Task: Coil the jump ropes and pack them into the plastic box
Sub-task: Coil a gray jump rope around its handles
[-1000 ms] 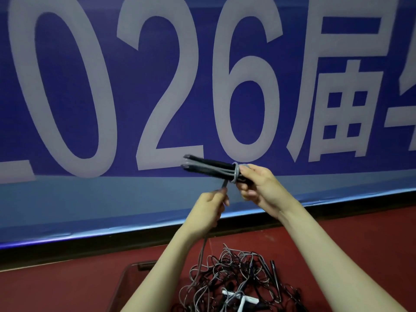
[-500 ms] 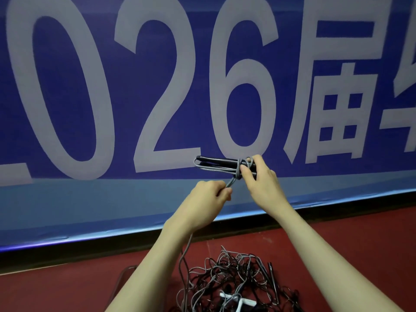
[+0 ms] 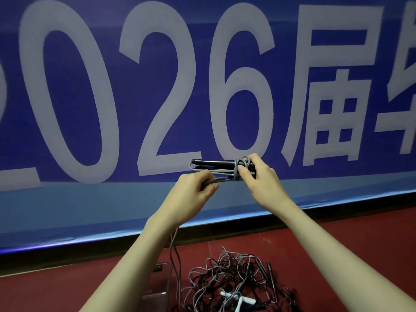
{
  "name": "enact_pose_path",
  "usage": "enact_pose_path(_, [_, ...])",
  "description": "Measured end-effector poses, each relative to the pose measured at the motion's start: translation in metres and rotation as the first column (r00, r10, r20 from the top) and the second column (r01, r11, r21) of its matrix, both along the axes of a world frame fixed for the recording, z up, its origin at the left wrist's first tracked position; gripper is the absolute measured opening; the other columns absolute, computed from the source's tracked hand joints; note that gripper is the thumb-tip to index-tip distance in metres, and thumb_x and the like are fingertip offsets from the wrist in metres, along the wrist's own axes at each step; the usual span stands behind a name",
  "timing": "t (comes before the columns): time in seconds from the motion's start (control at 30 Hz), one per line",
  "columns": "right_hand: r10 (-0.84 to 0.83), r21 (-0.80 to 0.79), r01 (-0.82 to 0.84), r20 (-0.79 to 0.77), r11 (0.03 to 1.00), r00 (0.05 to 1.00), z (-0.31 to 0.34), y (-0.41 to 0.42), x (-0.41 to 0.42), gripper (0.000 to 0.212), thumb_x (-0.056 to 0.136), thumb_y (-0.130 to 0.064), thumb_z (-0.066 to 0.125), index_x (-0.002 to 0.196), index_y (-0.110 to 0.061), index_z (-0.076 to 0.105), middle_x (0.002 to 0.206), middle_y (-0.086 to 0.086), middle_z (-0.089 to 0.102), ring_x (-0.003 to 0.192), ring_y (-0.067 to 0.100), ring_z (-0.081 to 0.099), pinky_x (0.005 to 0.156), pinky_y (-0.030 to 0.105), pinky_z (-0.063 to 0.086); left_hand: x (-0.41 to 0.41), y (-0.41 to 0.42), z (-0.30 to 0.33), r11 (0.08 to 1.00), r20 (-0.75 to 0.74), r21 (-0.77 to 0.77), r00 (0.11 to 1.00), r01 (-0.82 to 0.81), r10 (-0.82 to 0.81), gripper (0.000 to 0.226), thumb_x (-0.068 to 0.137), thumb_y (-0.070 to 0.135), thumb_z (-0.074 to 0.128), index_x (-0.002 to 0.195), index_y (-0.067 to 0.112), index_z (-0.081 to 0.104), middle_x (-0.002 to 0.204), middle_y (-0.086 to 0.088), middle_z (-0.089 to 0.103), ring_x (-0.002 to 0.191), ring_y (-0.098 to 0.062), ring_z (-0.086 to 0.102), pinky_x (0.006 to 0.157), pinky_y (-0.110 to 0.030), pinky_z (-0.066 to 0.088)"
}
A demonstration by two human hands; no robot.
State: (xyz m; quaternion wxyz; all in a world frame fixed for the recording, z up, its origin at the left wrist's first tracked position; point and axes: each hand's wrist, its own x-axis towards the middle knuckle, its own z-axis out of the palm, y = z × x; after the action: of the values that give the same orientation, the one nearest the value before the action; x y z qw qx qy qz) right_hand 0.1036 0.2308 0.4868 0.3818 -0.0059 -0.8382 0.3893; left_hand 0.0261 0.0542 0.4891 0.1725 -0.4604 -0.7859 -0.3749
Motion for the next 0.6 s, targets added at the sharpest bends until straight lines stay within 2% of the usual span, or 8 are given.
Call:
enact_pose_path(0.17, [0.012, -0.041, -0.014, -0.048, 0.999, 0.999, 0.01, 0.004, -0.015, 0.017, 0.102, -0.021, 0.047, 0.095, -0.006, 0.048, 0.053, -0.017, 0.051, 0.048, 0.006, 0.034, 0.044, 0.017, 0.029, -0.018, 0.003, 0.012, 0.998, -0.114, 0.055, 0.994, 0.011, -0.004, 0.014, 0.096, 0.023, 0.058, 0.082, 0.018, 0.058, 0.067, 0.011, 0.05, 0.06, -0.009, 0.042, 0.058, -0.027, 0.036])
enact_pose_path(0.3, [0.025, 0.054, -0.024, -0.007, 0.998, 1.0, 0.012, 0.008, -0.028, 0.017, 0.102, -0.024, 0.047, 0.1, -0.007, 0.049, 0.063, -0.005, 0.05, 0.049, 0.006, 0.036, 0.045, 0.019, 0.03, -0.027, 0.009, 0.01, 1.0, -0.293, 0.006, 0.956, -0.02, 0.02, 0.014, 0.097, 0.027, 0.055, 0.094, 0.016, 0.064, 0.085, 0.015, 0.043, 0.075, -0.015, 0.049, 0.064, -0.036, 0.044])
enact_pose_path(0.37, [0.038, 0.097, -0.04, 0.019, 0.995, 0.999, 0.011, 0.008, -0.034, 0.015, 0.102, -0.025, 0.047, 0.101, -0.009, 0.049, 0.064, -0.001, 0.051, 0.048, 0.006, 0.036, 0.045, 0.019, 0.029, -0.031, 0.009, 0.008, 1.0, -0.31, 0.009, 0.95, -0.025, 0.027, 0.015, 0.097, 0.028, 0.055, 0.097, 0.016, 0.065, 0.086, 0.016, 0.041, 0.073, -0.016, 0.049, 0.062, -0.038, 0.046])
enact_pose_path(0.47, [0.042, 0.126, -0.046, 0.034, 0.991, 0.999, 0.011, 0.007, -0.042, 0.013, 0.101, -0.025, 0.048, 0.1, -0.012, 0.048, 0.066, 0.005, 0.053, 0.048, 0.008, 0.035, 0.045, 0.021, 0.029, -0.037, 0.006, 0.009, 0.999, -0.327, -0.018, 0.945, -0.034, 0.026, 0.016, 0.098, 0.029, 0.053, 0.101, 0.019, 0.065, 0.091, 0.012, 0.05, 0.075, -0.018, 0.052, 0.062, -0.042, 0.048])
enact_pose_path(0.6, [0.1, 0.163, -0.119, 0.118, 0.979, 0.988, 0.015, 0.002, -0.052, 0.014, 0.102, -0.024, 0.047, 0.095, -0.012, 0.046, 0.065, 0.001, 0.052, 0.045, 0.007, 0.035, 0.044, 0.019, 0.029, -0.043, 0.002, 0.021, 0.993, -0.364, -0.099, 0.931, -0.063, 0.022, 0.018, 0.098, 0.032, 0.053, 0.104, 0.021, 0.066, 0.09, 0.008, 0.049, 0.071, -0.019, 0.05, 0.059, -0.043, 0.047])
